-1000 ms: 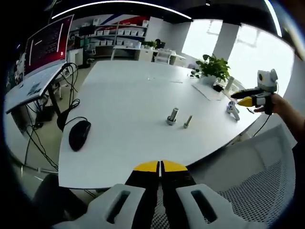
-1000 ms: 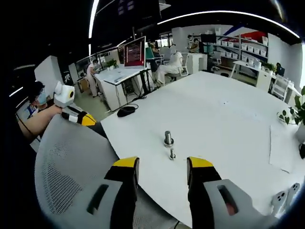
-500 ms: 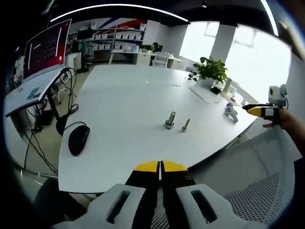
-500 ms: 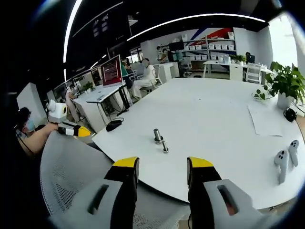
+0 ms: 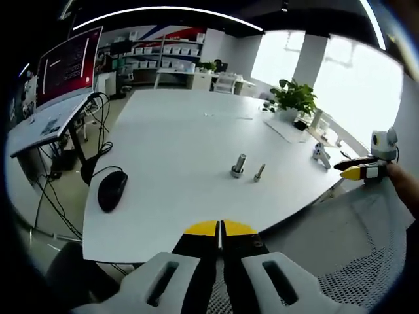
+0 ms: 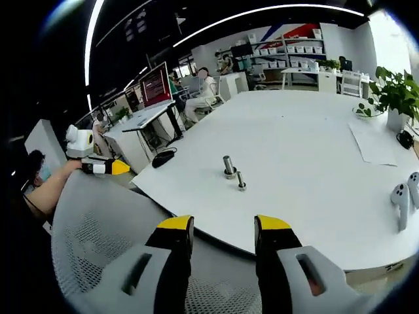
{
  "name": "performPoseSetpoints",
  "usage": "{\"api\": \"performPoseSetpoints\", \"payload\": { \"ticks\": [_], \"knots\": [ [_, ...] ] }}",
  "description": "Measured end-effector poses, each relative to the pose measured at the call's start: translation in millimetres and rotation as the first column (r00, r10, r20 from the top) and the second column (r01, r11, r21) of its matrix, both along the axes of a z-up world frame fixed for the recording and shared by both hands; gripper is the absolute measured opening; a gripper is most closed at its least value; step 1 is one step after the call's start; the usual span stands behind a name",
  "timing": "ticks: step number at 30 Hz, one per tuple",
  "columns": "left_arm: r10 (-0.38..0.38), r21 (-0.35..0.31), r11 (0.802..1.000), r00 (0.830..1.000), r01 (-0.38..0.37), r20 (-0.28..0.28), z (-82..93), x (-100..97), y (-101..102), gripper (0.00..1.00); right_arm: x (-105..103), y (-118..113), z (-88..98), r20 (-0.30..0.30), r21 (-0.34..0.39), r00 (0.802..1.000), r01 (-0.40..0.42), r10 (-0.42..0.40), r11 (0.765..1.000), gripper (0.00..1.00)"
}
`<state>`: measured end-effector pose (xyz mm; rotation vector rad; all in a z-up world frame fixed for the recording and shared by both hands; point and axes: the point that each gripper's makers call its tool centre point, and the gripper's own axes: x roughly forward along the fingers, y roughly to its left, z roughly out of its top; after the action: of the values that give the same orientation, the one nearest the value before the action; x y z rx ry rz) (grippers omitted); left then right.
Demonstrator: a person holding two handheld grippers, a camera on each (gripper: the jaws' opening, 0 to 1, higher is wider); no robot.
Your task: Place the washer onto the threaded stud by aligning its center hole with the stud, sliding it down to the base, and recovering from edge contact or off-axis alignment until the washer reaches the visible bottom stop.
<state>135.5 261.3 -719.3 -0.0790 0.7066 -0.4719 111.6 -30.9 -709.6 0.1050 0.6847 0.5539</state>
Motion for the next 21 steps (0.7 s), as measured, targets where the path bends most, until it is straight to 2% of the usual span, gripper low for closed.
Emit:
{"api": "performPoseSetpoints", "payload": {
  "ticks": [1, 3, 6, 8, 10, 21],
  "knots": [
    [0.0, 0.001, 1.0, 1.0, 0.0, 0.001, -0.4, 0.3, 0, 0.0, -2, 1, 0.1, -0.011, 0.012, 1.0, 0.0, 0.0, 1.0, 0.39],
    [-0.004, -0.001, 1.0, 1.0, 0.004, 0.001, 0.1, -0.2, -1, 0.0, -3, 2, 4.3, 0.007, 0.037, 1.0, 0.014, -0.014, 0.999, 0.39],
    [0.008, -0.013, 1.0, 1.0, -0.008, 0.018, 2.6, 0.1, 0, 0.0, -2, 2, 1.5, 0.002, 0.033, 1.0, 0.007, -0.007, 0.999, 0.37],
    [0.046, -0.049, 0.998, 0.999, -0.045, 0.021, 5.1, 2.0, 3, 0.0, -3, 4, -3.5, -0.025, 0.02, 1.0, -0.016, 0.017, 1.0, 0.32],
    [0.07, -0.086, 0.994, 0.996, -0.066, 0.047, 10.8, 5.3, 3, 0.0, -4, 7, -3.8, -0.031, 0.012, 0.999, -0.029, 0.03, 0.999, 0.32],
    [0.056, -0.081, 0.995, 0.998, -0.054, 0.027, 7.4, 2.6, 2, 0.0, -8, 9, -6.2, -0.053, 0.028, 0.998, -0.041, 0.042, 0.999, 0.32]
  ]
}}
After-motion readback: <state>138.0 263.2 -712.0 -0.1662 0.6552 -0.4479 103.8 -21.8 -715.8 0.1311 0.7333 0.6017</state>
